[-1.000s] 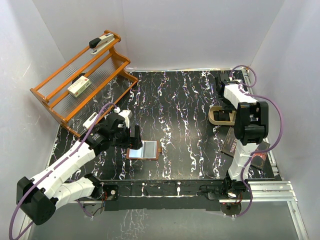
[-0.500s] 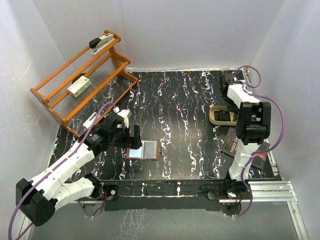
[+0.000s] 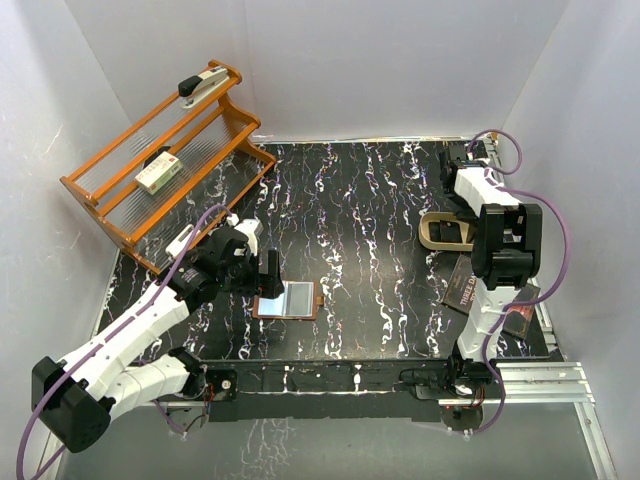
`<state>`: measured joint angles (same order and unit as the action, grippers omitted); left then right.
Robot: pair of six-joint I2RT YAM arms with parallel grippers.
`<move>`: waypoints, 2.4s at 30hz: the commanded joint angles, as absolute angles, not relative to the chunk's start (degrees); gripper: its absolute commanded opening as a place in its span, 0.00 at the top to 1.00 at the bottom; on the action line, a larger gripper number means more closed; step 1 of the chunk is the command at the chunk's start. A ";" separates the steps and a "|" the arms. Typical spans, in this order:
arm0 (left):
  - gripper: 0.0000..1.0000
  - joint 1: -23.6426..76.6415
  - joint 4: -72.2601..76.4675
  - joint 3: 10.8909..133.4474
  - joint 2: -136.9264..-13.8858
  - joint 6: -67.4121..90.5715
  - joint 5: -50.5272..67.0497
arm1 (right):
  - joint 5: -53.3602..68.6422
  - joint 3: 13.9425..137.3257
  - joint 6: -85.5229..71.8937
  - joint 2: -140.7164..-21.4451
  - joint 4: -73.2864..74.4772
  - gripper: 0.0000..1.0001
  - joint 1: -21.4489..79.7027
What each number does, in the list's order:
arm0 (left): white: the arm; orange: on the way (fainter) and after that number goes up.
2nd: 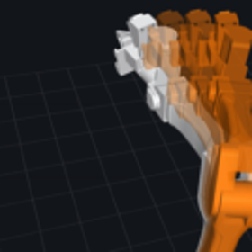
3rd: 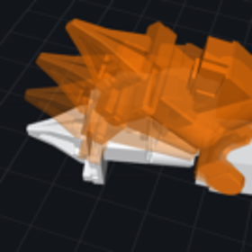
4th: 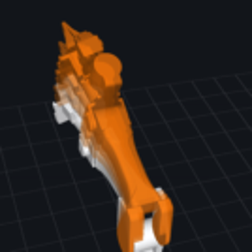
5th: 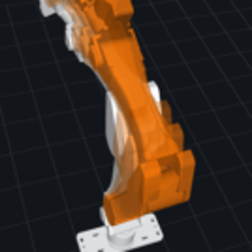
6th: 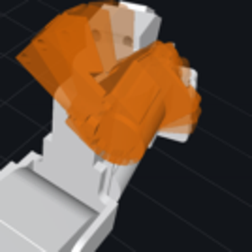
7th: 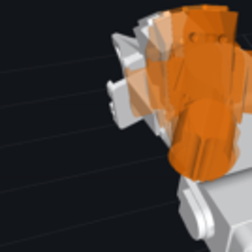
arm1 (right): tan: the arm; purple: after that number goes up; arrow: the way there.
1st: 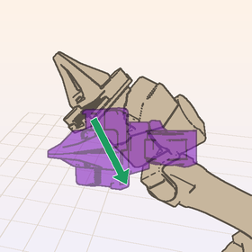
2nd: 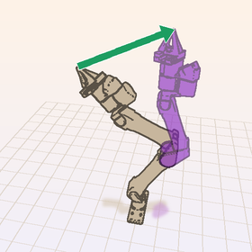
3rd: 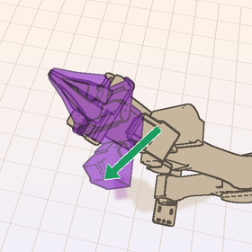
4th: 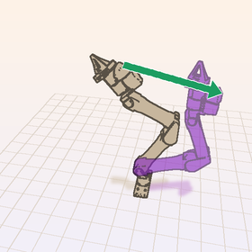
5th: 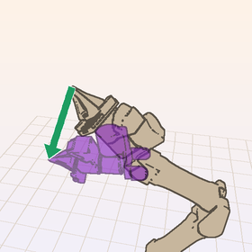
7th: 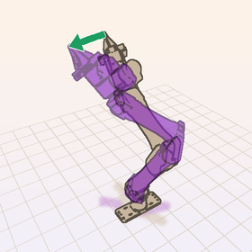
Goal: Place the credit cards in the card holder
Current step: Pick up the credit card from the storage box, then insert the credit card into the card holder.
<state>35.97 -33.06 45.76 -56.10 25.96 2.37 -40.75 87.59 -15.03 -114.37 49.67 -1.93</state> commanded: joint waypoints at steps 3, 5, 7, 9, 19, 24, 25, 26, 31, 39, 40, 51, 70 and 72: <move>0.02 35.95 -33.49 46.23 -55.02 25.40 1.88 | -42.32 90.55 -14.36 -112.44 48.86 0.88 -2.22; 0.01 35.95 -33.50 46.21 -55.06 25.40 1.78 | -41.86 90.88 -14.40 -112.33 49.09 0.91 -2.20; 0.01 35.95 -33.51 46.15 -55.33 25.53 1.71 | -41.38 91.32 -14.35 -112.12 49.57 0.94 -2.20; 0.01 35.95 -33.59 45.90 -56.16 25.92 1.40 | -39.99 91.93 -13.88 -111.92 49.87 0.97 -2.24; 0.01 35.75 -38.84 49.15 -65.59 29.64 -6.42 | -31.15 93.36 -13.67 -105.67 53.09 1.00 -2.20; 0.02 33.15 -38.85 49.00 -68.69 32.39 -5.85 | -24.41 91.06 -14.81 -100.21 53.27 1.00 -2.20; 0.03 32.06 -38.35 48.57 -69.24 32.45 -3.69 | -23.64 90.39 -14.73 -97.79 52.81 1.00 -2.20; 0.05 30.87 -38.06 48.39 -69.85 32.54 -2.22 | -22.41 89.69 -14.64 -96.29 52.32 1.00 -2.20; 0.22 25.90 -36.00 46.48 -70.73 34.00 2.57 | -13.87 86.34 -14.74 -89.30 51.05 1.00 -2.18; 0.38 24.70 -31.99 43.10 -75.24 36.85 7.20 | 3.76 76.98 -17.26 -78.61 47.15 1.00 -1.56; 0.39 24.70 -30.97 42.43 -75.27 37.32 7.82 | 6.38 75.45 -17.78 -77.37 46.42 1.00 -1.21; 0.58 24.77 -19.49 36.81 -79.54 38.10 15.97 | 11.95 61.47 -31.30 -68.70 36.67 1.00 18.69; 0.68 24.79 -9.15 31.92 -78.67 46.62 25.71 | 14.00 48.08 -41.78 -75.85 11.28 1.00 38.30; 0.67 24.79 -10.99 32.34 -78.66 46.23 24.03 | 15.56 47.06 -42.02 -77.65 8.37 1.00 38.41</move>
<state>24.86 -9.08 32.49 -80.18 45.21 24.45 12.71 48.51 -40.69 -75.66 19.27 37.93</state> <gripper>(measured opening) 0.318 0.008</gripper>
